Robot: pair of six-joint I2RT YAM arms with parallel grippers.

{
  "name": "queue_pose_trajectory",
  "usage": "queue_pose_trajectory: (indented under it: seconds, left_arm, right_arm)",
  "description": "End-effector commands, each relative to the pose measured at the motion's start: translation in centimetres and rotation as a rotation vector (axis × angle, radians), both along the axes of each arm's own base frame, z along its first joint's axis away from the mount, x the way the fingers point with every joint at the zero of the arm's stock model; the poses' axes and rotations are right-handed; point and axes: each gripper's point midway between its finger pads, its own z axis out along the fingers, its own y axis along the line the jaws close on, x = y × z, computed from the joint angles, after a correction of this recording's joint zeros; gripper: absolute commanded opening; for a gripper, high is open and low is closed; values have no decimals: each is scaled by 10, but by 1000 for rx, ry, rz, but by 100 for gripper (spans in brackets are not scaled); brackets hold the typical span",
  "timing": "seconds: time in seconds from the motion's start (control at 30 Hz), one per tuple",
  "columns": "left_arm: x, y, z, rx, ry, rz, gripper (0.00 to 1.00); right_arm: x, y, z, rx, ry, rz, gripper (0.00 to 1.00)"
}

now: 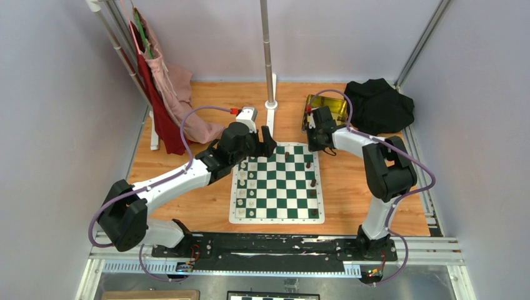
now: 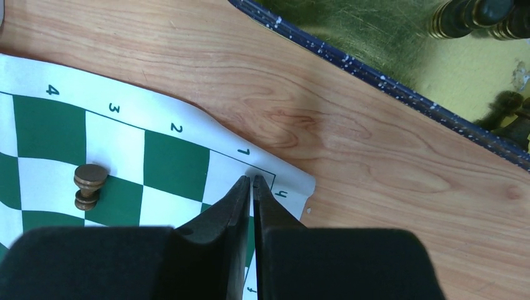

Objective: Set up the chess pieces on the board
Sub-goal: Adjust the chessboard at the center of the board.

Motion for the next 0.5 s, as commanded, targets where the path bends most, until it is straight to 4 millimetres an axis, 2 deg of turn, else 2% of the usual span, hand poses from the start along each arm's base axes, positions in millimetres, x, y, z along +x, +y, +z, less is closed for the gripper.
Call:
queue_pose_trajectory:
  seconds: [0.0,0.3,0.47]
  left_arm:
    - [0,-1,12,-24,-25,-6,78]
    - [0,-2,10,-24,-21,-7,78]
    - [0,-4,9,-26,-16,-11,78]
  right_arm:
    - [5,1,-3,-22,-2,-8,10]
    - [4,3,15,-5,-42,-5,10]
    - [1,3,33,15,-82,-11,15]
